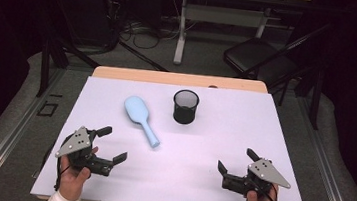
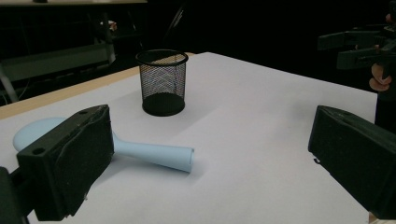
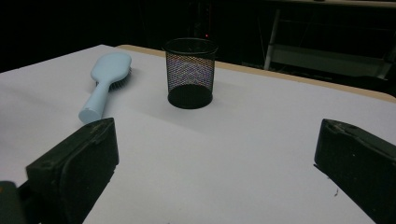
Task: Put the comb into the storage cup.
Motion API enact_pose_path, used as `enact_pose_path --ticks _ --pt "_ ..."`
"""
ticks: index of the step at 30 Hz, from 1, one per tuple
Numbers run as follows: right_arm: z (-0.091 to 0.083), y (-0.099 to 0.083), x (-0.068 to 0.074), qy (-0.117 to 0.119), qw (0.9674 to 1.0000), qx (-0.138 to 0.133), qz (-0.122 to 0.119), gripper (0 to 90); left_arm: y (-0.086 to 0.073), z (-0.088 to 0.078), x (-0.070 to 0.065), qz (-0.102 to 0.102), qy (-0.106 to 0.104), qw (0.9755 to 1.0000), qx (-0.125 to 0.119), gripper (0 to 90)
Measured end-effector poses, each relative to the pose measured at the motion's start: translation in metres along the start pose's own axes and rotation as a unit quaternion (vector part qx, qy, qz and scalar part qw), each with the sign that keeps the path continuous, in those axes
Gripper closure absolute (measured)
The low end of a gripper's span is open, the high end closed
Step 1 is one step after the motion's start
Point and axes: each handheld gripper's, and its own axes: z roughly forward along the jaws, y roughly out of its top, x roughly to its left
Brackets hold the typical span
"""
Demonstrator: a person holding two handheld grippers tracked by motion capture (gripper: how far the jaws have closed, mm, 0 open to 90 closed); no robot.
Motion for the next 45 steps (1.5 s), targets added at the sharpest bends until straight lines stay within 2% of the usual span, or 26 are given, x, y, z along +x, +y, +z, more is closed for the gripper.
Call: enact_pose_path --ticks 6,10,12,16,20,24,26,31,34,39,45 --pt "-0.001 -0.003 -0.005 -0.004 0.9999 0.006 0.015 0.0 0.000 0.004 0.000 -0.002 -0.002 1.0000 0.003 0.3" --pt "-0.001 -0.004 -0.006 -0.006 0.9998 0.012 0.013 0.0 0.000 0.005 -0.001 -0.002 0.003 1.0000 0.005 0.3" --pt "0.000 -0.004 -0.007 -0.008 0.9997 0.015 0.015 0.0 0.000 0.006 -0.001 -0.009 0.009 0.9999 0.005 0.3" --pt "0.001 -0.004 -0.008 -0.008 0.9997 0.016 0.018 0.0 -0.001 0.006 0.000 -0.010 0.011 0.9997 0.018 0.3" --pt "0.001 -0.005 -0.007 -0.006 0.9996 0.018 0.019 0.0 -0.001 0.009 0.000 -0.030 0.014 0.9990 0.031 0.3" --pt "0.000 -0.005 -0.006 -0.008 0.9997 0.016 0.018 0.0 0.001 0.011 -0.002 -0.031 0.008 0.9988 0.036 0.3" --pt "0.000 -0.005 -0.005 -0.009 0.9997 0.018 0.017 0.0 0.004 0.013 -0.004 -0.031 0.013 0.9986 0.042 0.4" --pt "-0.001 -0.005 -0.005 -0.012 0.9997 0.018 0.014 0.0 0.011 0.021 -0.005 -0.037 0.008 0.9981 0.049 0.7" --pt "-0.001 -0.006 -0.005 -0.012 0.9996 0.020 0.017 0.0 0.016 0.027 -0.004 -0.039 0.007 0.9972 0.063 0.8" --pt "0.000 -0.006 -0.007 -0.013 0.9994 0.023 0.020 0.0 0.021 0.033 -0.002 -0.039 0.019 0.9958 0.081 1.0" --pt "-0.001 -0.007 -0.008 -0.014 0.9994 0.023 0.024 0.0 0.025 0.035 0.001 -0.044 0.019 0.9959 0.076 3.1"
